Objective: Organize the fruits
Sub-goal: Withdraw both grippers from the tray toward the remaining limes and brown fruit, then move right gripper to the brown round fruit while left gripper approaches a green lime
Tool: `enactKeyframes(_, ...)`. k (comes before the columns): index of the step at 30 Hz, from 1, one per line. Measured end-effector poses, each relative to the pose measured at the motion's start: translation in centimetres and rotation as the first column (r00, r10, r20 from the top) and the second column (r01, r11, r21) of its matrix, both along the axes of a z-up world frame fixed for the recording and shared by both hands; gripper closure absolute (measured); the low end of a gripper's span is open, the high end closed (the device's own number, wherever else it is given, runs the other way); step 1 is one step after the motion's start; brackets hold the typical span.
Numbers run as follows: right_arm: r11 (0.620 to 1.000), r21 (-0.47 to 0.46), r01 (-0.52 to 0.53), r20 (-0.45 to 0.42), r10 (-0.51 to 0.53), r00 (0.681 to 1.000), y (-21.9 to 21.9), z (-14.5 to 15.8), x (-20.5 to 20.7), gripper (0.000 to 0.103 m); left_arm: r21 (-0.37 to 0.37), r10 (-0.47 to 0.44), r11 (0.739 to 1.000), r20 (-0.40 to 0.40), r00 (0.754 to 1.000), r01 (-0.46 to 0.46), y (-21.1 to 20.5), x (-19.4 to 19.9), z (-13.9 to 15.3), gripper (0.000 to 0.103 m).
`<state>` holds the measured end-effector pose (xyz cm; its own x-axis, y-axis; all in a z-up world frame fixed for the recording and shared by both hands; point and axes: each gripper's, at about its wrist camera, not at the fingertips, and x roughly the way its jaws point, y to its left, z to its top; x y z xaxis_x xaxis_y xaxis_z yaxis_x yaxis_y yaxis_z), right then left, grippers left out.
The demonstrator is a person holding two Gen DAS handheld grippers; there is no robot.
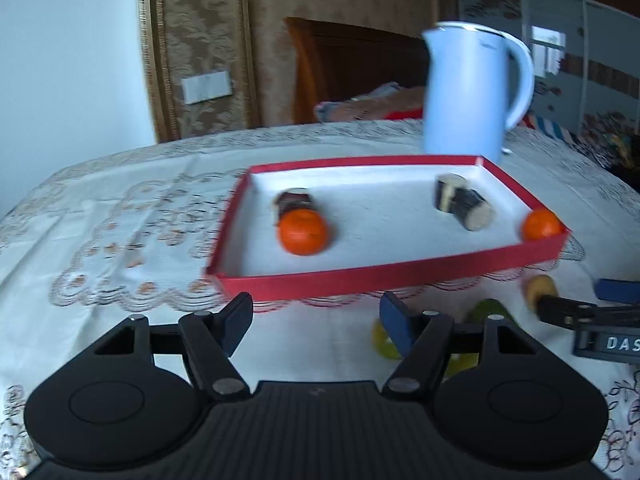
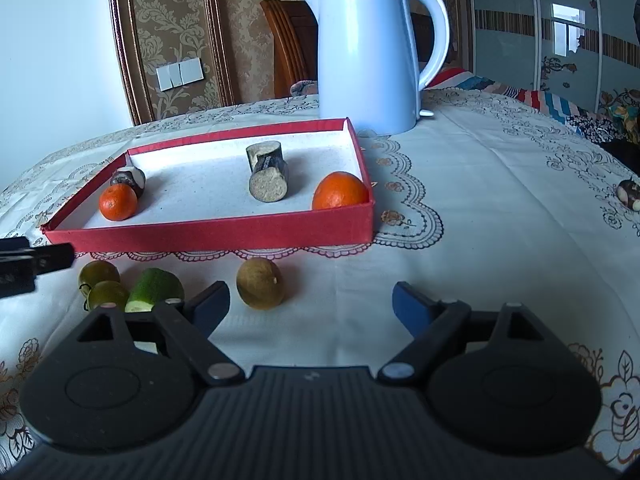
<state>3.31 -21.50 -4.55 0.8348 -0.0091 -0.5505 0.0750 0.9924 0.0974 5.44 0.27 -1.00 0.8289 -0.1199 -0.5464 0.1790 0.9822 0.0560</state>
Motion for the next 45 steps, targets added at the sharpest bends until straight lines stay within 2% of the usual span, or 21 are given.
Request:
enactKeyframes(6,1.000,0.005,0.003,0.003,-0.003,1.000,-0.1,0.0,0.0,0.015,0.017,0.007,1.000,0.005,1.000,-0.008,-0.5,0.4,-0.1,0.034)
enactKeyframes(8,1.000,0.006,0.004,0.004,-0.004,1.000,-0.1,0.0,0.0,0.015,0.041,0.068,0.997,0.007,0.998,-0.068,0.4,0.5,-0.3,0.033)
enactKeyframes(10,1.000,0.011,0.006,0.009,-0.006,1.000,-0.2,0.0,0.0,0.014,0.082,0.167,0.982,0.017,0.986,-0.168,1.9,0.8,-0.5,0.033)
enactKeyframes(12,1.000,0.012,0.005,0.009,-0.005,1.000,-0.1,0.0,0.0,0.014,0.058,0.228,0.972,0.006,0.974,-0.228,3.8,1.1,-0.4,0.033)
enactKeyframes(15,1.000,0.009,0.004,0.009,-0.004,1.000,-0.1,-0.1,0.1,0.014,-0.050,0.197,0.979,-0.023,0.980,-0.197,5.2,0.8,0.4,0.033)
enactKeyframes(19,1.000,0.005,0.006,0.006,-0.006,1.000,-0.1,0.0,0.0,0.013,-0.073,0.079,0.994,0.007,0.997,-0.078,2.8,-0.1,1.5,0.033)
enactKeyframes(22,1.000,0.001,0.006,0.004,-0.006,1.000,0.0,0.0,0.0,0.013,-0.105,-0.034,0.994,-0.011,0.999,0.033,0.4,0.1,1.9,0.033)
enactKeyframes(24,1.000,0.005,0.006,0.005,-0.006,1.000,0.0,0.0,0.0,0.012,-0.090,-0.052,0.995,-0.033,0.998,0.048,-0.8,0.6,1.7,0.033)
enactKeyframes(30,1.000,0.010,0.005,0.009,-0.005,1.000,-0.1,-0.1,0.0,0.012,-0.064,-0.049,0.997,-0.147,0.988,0.040,-1.6,2.5,-0.2,0.034)
enactKeyframes(34,1.000,0.015,0.005,0.012,-0.005,1.000,-0.2,-0.1,-0.1,0.012,-0.132,-0.054,0.991,-0.177,0.983,0.031,0.5,2.6,-0.4,0.032)
enactKeyframes(37,1.000,0.020,0.004,0.012,-0.005,1.000,-0.3,-0.1,0.0,0.012,-0.148,-0.005,0.989,-0.152,0.988,-0.017,2.8,1.9,0.1,0.032)
enactKeyframes(40,1.000,0.024,0.008,0.018,-0.008,1.000,-0.4,0.0,-0.1,0.011,-0.093,0.151,0.983,-0.102,0.983,-0.160,5.4,1.3,0.7,0.033)
enactKeyframes(41,1.000,0.025,0.009,0.019,-0.010,1.000,-0.4,0.0,-0.2,0.011,-0.096,0.174,0.978,-0.093,0.980,-0.183,6.1,1.1,0.7,0.033)
enactKeyframes(43,1.000,0.025,0.008,0.025,-0.009,1.000,-0.3,0.0,-0.3,0.011,-0.133,0.176,0.973,-0.108,0.978,-0.190,6.9,0.8,0.8,0.033)
enactKeyframes(45,1.000,0.026,0.003,0.031,-0.004,1.000,-0.3,0.0,-0.4,0.011,-0.148,0.136,0.978,-0.105,0.985,-0.150,6.5,0.2,0.7,0.033)
